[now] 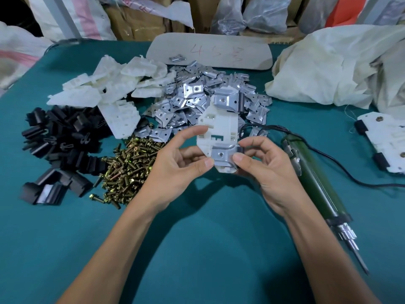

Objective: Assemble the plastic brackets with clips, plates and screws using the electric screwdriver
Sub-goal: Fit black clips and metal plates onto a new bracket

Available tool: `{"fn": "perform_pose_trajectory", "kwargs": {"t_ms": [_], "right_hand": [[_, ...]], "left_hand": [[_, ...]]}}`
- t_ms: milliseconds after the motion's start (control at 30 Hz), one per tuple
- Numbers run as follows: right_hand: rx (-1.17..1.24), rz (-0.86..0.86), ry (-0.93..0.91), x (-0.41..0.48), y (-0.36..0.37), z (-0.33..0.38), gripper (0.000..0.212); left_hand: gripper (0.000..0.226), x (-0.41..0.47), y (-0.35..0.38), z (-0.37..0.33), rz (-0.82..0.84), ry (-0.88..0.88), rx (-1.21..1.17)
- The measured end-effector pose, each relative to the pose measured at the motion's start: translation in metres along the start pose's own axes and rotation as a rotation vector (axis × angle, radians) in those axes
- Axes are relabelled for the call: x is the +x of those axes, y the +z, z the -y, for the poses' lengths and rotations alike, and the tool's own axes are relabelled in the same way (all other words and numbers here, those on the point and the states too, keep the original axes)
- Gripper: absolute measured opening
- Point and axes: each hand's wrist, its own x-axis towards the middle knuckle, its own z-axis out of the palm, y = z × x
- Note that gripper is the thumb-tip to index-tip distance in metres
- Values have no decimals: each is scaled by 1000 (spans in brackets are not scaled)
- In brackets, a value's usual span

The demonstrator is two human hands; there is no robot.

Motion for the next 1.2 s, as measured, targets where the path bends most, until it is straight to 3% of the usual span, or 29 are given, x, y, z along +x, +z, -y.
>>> {"fn": "perform_pose_trajectory", "kwargs": {"t_ms": [233, 433, 700, 767, 933, 1100, 1200], "right_hand": [[-43, -26, -60, 0, 4, -4, 25], [-79, -4, -28, 2, 1, -6, 28], [-65, -67, 10, 5, -2, -8, 26], [-29, -106, 32, 7, -5, -7, 25], [39, -100, 90, 7, -11, -2, 32], [80, -41, 164, 8, -20, 4, 13], [47, -69, 188, 11, -24, 5, 30]], "left_hand": [[51, 2, -3, 2, 22, 6, 29], [60, 6, -7, 6, -47, -16, 65], [49, 4, -14, 3, -57, -53, 128], [51, 4, -16, 3, -112, -9, 250], [59, 3, -12, -3, -170, 259, 807], [30, -1, -11, -31, -136, 635, 1182], [29, -10, -5, -45, -16, 518, 1121]]}}
